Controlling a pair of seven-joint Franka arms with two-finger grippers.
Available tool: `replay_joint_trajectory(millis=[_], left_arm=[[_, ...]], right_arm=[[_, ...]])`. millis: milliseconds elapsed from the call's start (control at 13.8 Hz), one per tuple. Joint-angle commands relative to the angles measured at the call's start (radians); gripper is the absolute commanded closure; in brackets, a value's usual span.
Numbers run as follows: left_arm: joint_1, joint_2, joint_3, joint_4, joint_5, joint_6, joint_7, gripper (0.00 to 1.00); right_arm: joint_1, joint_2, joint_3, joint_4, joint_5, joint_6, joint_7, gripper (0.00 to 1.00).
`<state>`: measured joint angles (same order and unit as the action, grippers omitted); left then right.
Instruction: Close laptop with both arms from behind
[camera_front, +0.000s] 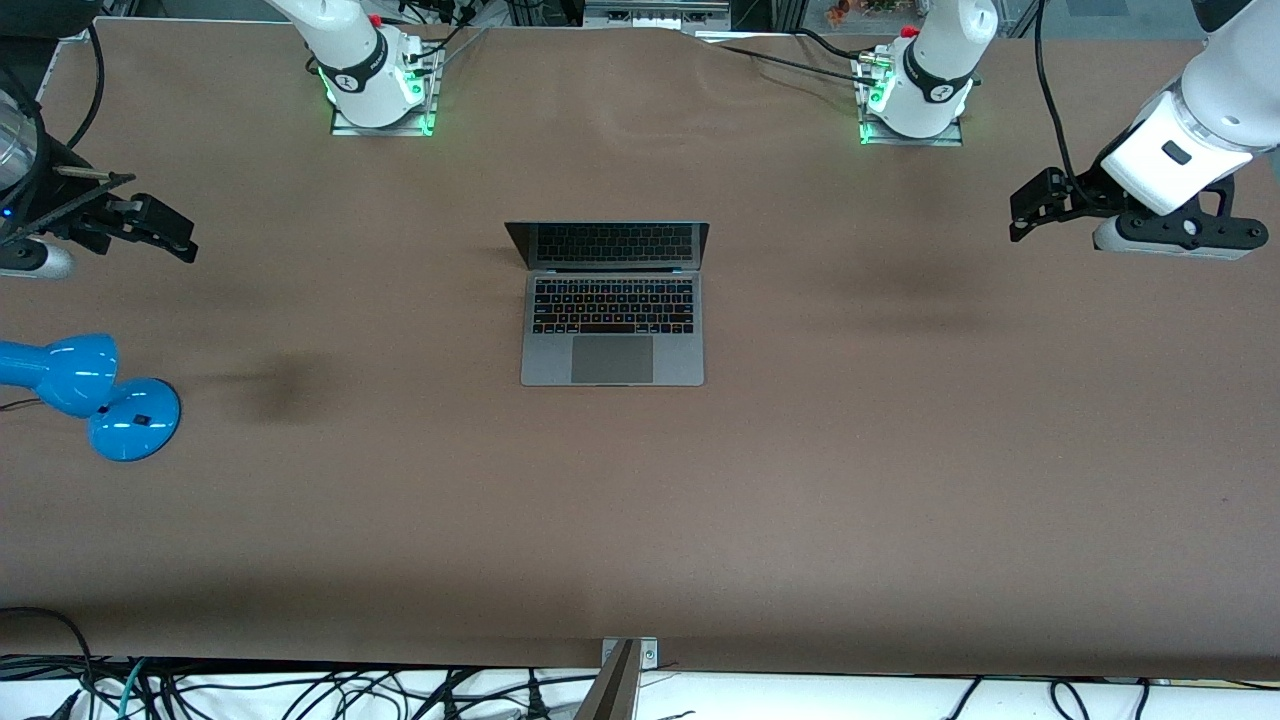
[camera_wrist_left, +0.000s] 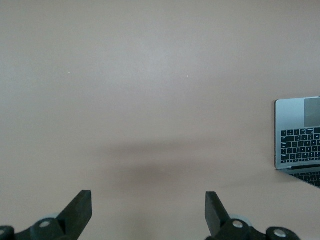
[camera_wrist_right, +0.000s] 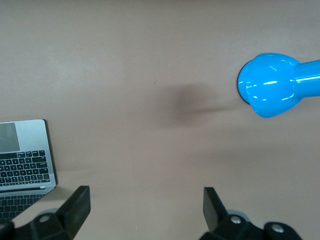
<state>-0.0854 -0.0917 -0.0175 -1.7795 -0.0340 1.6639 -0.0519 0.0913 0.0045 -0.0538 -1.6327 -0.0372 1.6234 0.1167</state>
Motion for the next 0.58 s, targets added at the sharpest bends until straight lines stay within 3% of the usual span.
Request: replay_joint_trajectory(millis=[0,507], left_arm=[[-0.010,0.043,0.007,0.075,0.037,-0.027,0.014,0.00],[-0.010,0.044,0.005,0.072,0.036,-0.030,0.006,0.00]], right_arm=[[-0.007,-0.003,0.003,0.002,0.013,-0.002,0.001,0.00],[-0.007,-0.003,0.003,0.004,0.013,-0.002,-0.005,0.00]])
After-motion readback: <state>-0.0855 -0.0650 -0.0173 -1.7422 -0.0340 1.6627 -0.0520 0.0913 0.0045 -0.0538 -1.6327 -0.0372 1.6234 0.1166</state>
